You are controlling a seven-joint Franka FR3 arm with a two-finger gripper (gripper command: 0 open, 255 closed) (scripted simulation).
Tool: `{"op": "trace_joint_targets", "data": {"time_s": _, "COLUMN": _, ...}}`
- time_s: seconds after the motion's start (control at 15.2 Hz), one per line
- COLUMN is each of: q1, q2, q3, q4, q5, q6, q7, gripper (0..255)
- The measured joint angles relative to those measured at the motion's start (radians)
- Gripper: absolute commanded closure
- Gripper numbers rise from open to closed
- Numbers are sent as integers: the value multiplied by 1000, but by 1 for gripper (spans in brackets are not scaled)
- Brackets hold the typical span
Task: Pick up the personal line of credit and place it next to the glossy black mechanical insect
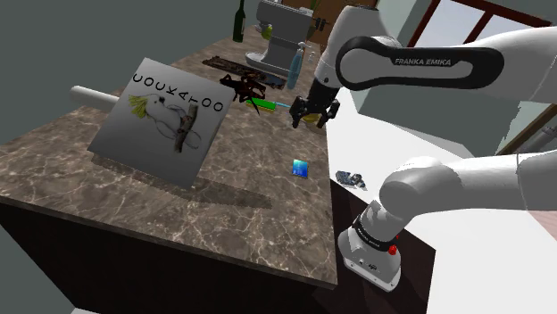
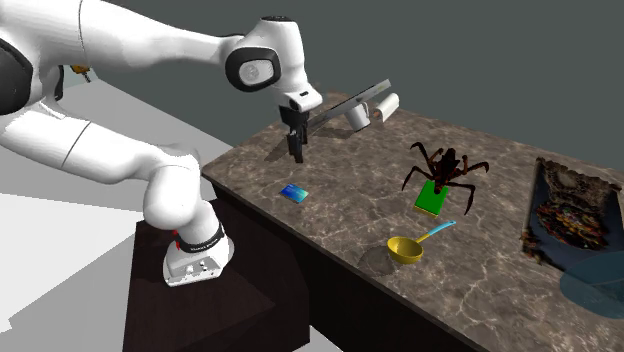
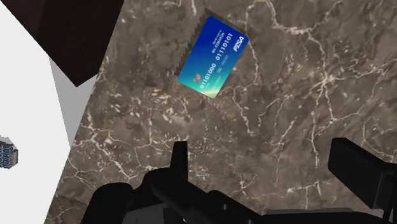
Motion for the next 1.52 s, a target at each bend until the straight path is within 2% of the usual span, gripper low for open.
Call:
{"op": "trace_joint_targets", "data": {"time_s": 0.59, "q1": -152, "q2": 97, "q3": 157, "q4": -202, "q5": 36, "q6": 271, "q7": 415, "gripper": 0}}
{"op": "trace_joint_targets", "data": {"time_s": 1.06, "q1": -180, "q2": 190, "q3": 189, "q4": -250, "q5": 33, "q6": 411, "q7": 449, "gripper": 0}}
{"op": "trace_joint_targets", "data": {"time_s": 1.45, "q1": -184, "q2": 201, "q3": 190, "q4": -255, "q5": 31, "q6": 427, "q7": 450, "gripper": 0}}
{"op": "trace_joint_targets", "data": {"time_s": 1.52, "q1": -184, "q2": 201, "q3": 190, "q4": -255, "q5": 31, "q6": 427, "q7": 450, "gripper": 255}}
